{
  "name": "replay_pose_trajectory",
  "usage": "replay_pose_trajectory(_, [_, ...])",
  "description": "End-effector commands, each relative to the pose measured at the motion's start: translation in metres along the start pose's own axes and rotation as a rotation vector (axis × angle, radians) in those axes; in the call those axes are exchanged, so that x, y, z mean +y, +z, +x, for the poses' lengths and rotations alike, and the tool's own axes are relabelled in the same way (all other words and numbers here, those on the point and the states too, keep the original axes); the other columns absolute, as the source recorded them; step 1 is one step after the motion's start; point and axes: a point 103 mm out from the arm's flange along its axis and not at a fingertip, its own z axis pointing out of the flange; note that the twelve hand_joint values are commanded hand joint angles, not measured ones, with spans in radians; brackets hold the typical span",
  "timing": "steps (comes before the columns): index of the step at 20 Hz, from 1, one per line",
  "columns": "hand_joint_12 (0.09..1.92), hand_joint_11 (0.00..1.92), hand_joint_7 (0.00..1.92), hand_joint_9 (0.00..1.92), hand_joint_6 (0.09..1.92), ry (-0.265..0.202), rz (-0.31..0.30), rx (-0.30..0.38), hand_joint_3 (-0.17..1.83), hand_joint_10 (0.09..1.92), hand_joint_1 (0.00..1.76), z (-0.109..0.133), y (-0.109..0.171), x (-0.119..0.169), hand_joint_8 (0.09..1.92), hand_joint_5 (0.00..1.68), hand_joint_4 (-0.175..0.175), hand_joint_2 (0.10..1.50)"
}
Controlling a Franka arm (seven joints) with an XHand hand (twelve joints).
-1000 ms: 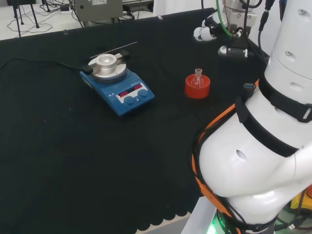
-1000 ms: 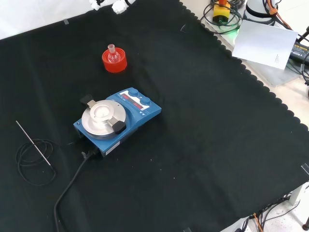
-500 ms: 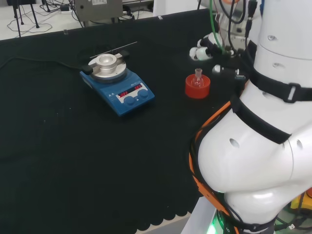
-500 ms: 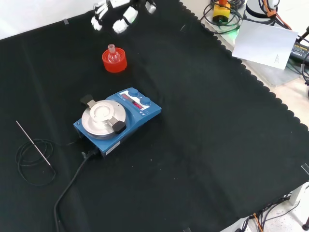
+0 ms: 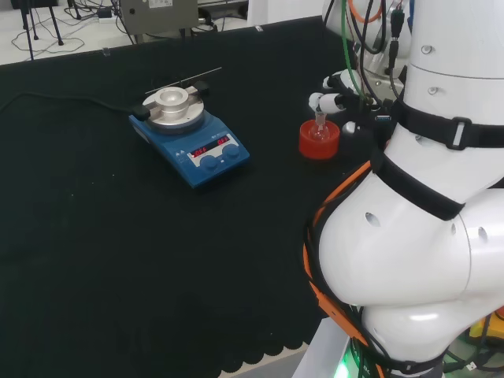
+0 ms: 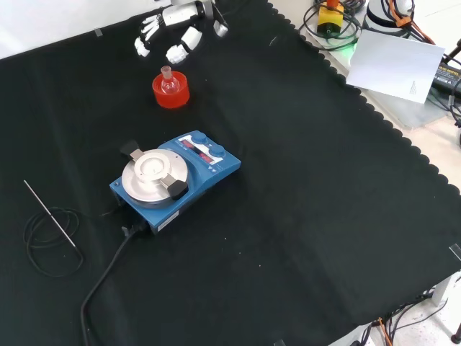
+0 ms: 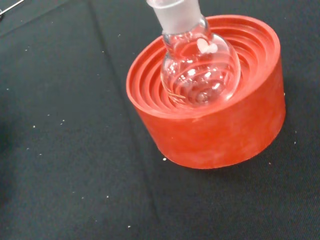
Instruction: Pick up the round-bottom flask.
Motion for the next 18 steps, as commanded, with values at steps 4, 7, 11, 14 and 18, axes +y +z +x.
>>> replay_pose_trajectory(4, [1.23, 0.0, 0.26, 0.39, 0.09, 0.015, -0.01, 0.027, 0.58, 0.6, 0.67, -0.008, 0.015, 0.003, 0.51, 0.56, -0.044, 0.82])
replay_pose_trajectory(7, [1.24, 0.0, 0.27, 0.4, 0.09, 0.015, -0.01, 0.026, 0.59, 0.6, 0.69, -0.01, 0.019, 0.003, 0.51, 0.57, -0.045, 0.8])
replay_pose_trajectory(11, [1.24, 0.0, 0.27, 0.41, 0.09, 0.017, -0.01, 0.02, 0.6, 0.6, 0.71, -0.01, 0.021, 0.003, 0.51, 0.59, -0.046, 0.78])
replay_pose_trajectory(14, [1.24, 0.0, 0.28, 0.41, 0.09, 0.019, -0.01, 0.022, 0.61, 0.6, 0.72, -0.011, 0.023, 0.003, 0.51, 0.6, -0.046, 0.77])
replay_pose_trajectory(18, [1.25, 0.0, 0.28, 0.42, 0.09, 0.022, -0.013, 0.022, 0.64, 0.6, 0.74, -0.017, 0.034, 0.005, 0.52, 0.61, -0.047, 0.75])
